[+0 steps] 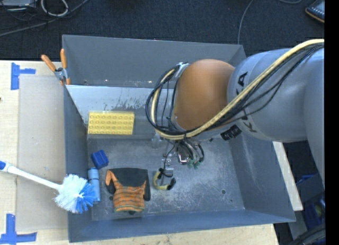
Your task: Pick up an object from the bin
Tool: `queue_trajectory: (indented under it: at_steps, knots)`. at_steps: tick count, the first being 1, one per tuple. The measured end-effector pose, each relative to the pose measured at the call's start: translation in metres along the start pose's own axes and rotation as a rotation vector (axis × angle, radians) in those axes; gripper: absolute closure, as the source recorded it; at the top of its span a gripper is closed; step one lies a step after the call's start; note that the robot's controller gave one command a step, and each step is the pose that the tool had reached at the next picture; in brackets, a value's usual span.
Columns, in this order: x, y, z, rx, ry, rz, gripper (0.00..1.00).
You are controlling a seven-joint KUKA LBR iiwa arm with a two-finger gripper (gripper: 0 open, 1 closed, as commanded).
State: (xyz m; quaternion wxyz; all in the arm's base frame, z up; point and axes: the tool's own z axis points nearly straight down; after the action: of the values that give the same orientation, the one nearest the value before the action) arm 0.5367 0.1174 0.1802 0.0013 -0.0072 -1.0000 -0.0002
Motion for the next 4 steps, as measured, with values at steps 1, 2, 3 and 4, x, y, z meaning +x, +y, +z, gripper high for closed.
queue_trajectory:
  at_steps: [1,2,3,4]
  knots:
    - [0.000,0.000,0.000,0.000,0.000,0.000,0.00]
    - [0.012,0.002,0.019,-0.001,-0.008,0.000,0.00]
    - [0.024,0.008,-0.010,0.001,-0.003,-0.231,0.00]
    - [0.035,-0.005,0.028,0.000,0.000,-0.294,0.00]
